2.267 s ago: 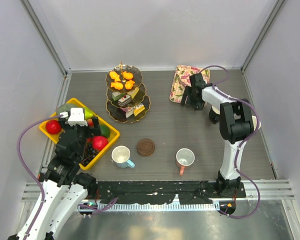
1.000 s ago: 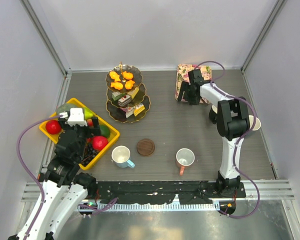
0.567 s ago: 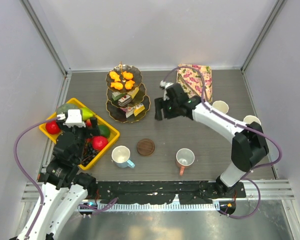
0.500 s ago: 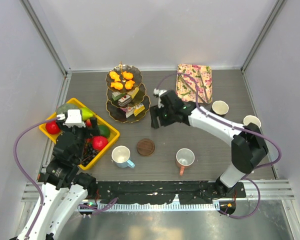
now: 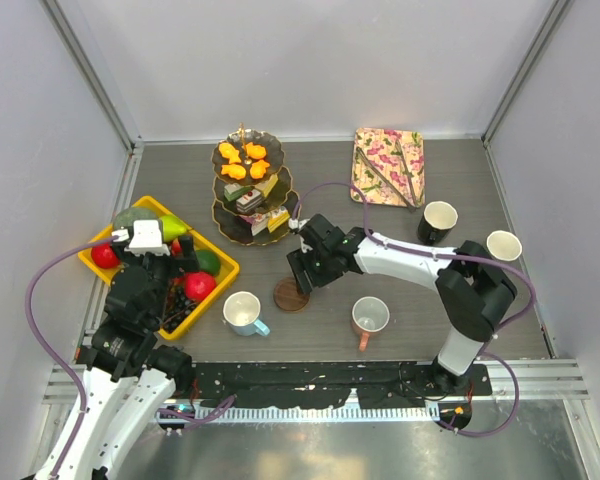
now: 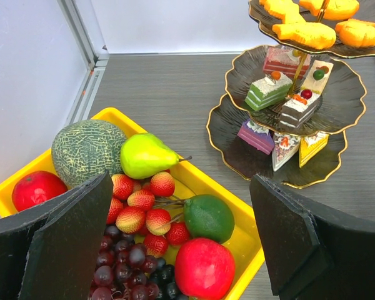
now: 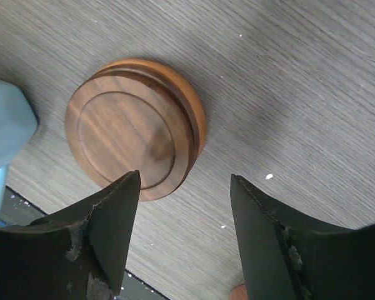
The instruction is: Serve the afternoon tea
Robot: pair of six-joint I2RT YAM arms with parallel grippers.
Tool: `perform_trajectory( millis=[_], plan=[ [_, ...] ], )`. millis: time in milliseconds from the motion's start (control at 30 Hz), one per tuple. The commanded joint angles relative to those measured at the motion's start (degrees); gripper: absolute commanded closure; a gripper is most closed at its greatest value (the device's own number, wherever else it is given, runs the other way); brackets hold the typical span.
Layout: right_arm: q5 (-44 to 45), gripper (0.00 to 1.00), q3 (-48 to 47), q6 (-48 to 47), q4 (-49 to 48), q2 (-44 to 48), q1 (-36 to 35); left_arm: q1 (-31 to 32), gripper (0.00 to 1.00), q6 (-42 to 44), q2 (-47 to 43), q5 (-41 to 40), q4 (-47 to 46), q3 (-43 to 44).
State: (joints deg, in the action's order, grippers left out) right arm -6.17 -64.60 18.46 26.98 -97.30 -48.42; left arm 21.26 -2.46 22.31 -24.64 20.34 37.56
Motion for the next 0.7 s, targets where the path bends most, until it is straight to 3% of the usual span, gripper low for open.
perform_trajectory(
  millis=[0, 100, 200, 367, 567, 667],
  plan=[
    [-0.07, 0.37, -0.61, 0.35, -2.55, -2.36, 0.17, -0.16, 0.01, 0.61, -0.33, -0.84, -2.85, -0.3],
    [0.81, 0.41, -0.62, 0.17, -2.99, -3.95, 0.87, -0.16, 0.01, 0.61, -0.16, -0.85, -2.93, -0.21],
    [3.0, 0.52, -0.53, 0.43, -2.55, -5.18, 3.15, -0.16, 0.01, 0.7, -0.16, -1.02, -3.02, -0.3],
    [13.89, 0.67, -1.15, 0.88, -0.26, -4.49, 7.28, -0.16, 0.01, 0.7, 0.19, -0.76, -3.02, -0.21],
    [18.04, 0.7, -1.75, 0.17, -1.76, -2.99, 15.45, -0.16, 0.01, 0.61, 0.37, -0.84, -3.02, -0.29],
    [18.04, 0.69, -2.99, -1.32, -1.23, -2.99, 15.91, -0.16, 0.01, 0.7, 0.46, -0.84, -3.11, -0.38]
  ],
)
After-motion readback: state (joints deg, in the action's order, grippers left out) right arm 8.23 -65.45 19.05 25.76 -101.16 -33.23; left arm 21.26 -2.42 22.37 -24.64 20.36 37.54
